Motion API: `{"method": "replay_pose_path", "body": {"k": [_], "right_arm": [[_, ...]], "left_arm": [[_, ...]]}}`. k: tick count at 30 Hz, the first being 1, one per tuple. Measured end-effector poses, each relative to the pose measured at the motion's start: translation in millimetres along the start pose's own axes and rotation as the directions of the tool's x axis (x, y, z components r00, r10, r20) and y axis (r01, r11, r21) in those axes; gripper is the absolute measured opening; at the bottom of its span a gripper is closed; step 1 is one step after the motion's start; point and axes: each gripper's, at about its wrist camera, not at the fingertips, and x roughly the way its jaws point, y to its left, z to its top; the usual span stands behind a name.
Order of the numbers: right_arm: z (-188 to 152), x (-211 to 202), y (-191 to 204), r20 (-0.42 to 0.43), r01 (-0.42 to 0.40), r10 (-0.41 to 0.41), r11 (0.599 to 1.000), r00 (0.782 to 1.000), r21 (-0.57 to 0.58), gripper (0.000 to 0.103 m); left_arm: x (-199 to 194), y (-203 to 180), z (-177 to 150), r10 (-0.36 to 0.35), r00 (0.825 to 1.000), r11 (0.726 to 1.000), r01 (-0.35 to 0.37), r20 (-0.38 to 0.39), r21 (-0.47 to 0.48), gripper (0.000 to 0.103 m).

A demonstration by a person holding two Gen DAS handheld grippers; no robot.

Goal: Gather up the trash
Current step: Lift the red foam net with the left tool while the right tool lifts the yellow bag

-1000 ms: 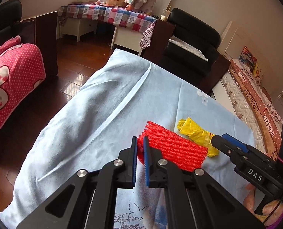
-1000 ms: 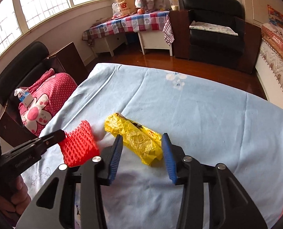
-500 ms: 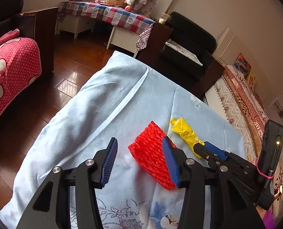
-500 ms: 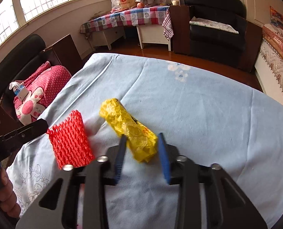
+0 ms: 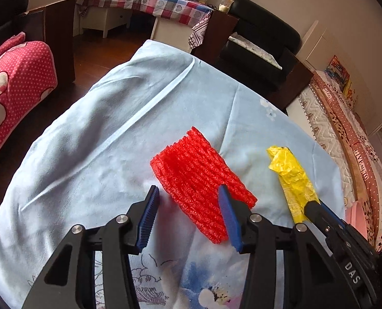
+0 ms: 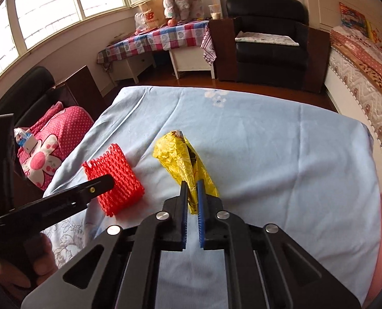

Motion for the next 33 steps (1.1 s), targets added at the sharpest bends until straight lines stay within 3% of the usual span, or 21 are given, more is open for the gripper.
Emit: {"method": "replay_pose_path", "body": {"k": [1,5,20,33], "right_arm": [[-1.8,-2.9,-1.4,0.003,0.002,-0.002,1.000,1.000,0.006,0.007],[-7.9,-17.5,-8.6,0.026,0.008,-0.008,1.000,1.000,0.029,0.007],[-26.4,-69.9,-29.5,0.100,0.036,-0.045,0.995,0.994,0.092,0.007],[-45.7,-110.1,-54.7,0.154,0.098,-0.122,0.983,0.981,0.156,0.007]], "left_arm": [[1.0,-1.7,-0.2,0.015,1.000,1.000,-0.015,0.004,0.010,0.031],[-3.7,-7.4,-2.9,0.038,0.999,0.998,-0.039,0.031,0.051,0.011],[-48.0,-61.0,-17.6,-0.020,0.994,0.978,-0.002,0.104,0.207,0.009],[-73.1,-118.8,-40.6,-0.101,0.987,0.935,0.051,0.127,0.352,0.009]]}}
